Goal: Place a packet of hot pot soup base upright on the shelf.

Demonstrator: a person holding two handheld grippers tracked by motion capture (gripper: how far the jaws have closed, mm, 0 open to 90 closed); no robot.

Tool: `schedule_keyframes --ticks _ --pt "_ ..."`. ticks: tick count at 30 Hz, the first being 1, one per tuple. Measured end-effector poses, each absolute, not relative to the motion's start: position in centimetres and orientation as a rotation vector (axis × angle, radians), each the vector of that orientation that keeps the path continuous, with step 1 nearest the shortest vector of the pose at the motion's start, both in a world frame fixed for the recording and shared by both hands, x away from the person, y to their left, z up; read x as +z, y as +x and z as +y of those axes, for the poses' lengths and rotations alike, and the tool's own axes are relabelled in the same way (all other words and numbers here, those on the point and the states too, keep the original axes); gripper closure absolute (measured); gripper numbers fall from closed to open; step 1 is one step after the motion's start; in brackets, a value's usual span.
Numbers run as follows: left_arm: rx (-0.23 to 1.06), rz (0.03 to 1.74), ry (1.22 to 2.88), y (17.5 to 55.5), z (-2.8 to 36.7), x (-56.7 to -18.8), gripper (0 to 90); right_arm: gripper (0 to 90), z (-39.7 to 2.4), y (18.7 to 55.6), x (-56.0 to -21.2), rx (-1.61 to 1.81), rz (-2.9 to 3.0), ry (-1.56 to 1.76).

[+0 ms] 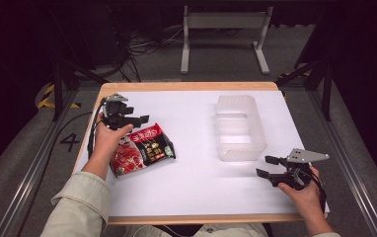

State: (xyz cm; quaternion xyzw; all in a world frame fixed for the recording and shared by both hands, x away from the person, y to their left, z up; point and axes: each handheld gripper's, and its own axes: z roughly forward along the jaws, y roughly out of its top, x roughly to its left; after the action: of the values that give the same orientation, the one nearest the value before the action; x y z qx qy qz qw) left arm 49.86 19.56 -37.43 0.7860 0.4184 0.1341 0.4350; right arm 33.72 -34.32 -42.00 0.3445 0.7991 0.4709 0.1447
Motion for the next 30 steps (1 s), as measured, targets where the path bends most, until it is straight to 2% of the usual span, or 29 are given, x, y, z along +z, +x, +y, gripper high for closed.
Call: schedule_keyframes --ticks 4,7,13,18,24,27,28,30 --pt "0.268 1.062 1.991 50.9 19.6 -38.3 22.5 33.6 -34.2 33.6 -42.0 1.358 2.309 0.984" --pt "0.306 1.048 2.011 51.3 19.7 -38.4 24.0 33.5 -34.4 33.4 -42.1 1.355 2.31 0.993" --pt "0.278 1.087 2.004 52.5 19.7 -39.1 23.1 33.4 -34.7 33.0 -42.2 1.354 2.302 1.01" --pt "0.202 1.126 2.039 53.2 19.6 -39.9 26.4 33.0 -34.6 32.4 -42.1 1.369 2.305 1.013" --pt "0.173 1.065 2.079 53.5 19.1 -40.7 26.5 32.9 -34.6 32.1 -42.1 1.371 2.306 1.011" --pt "0.148 1.03 2.106 53.6 18.8 -40.9 30.2 32.8 -34.7 32.1 -42.1 1.378 2.305 1.014" --pt "0.084 1.004 2.118 53.8 18.6 -41.3 30.9 32.8 -34.7 32.1 -42.1 1.378 2.306 1.013" --pt "0.052 0.992 2.136 53.8 18.3 -41.6 34.0 32.6 -34.6 32.2 -42.1 1.376 2.309 1.006"
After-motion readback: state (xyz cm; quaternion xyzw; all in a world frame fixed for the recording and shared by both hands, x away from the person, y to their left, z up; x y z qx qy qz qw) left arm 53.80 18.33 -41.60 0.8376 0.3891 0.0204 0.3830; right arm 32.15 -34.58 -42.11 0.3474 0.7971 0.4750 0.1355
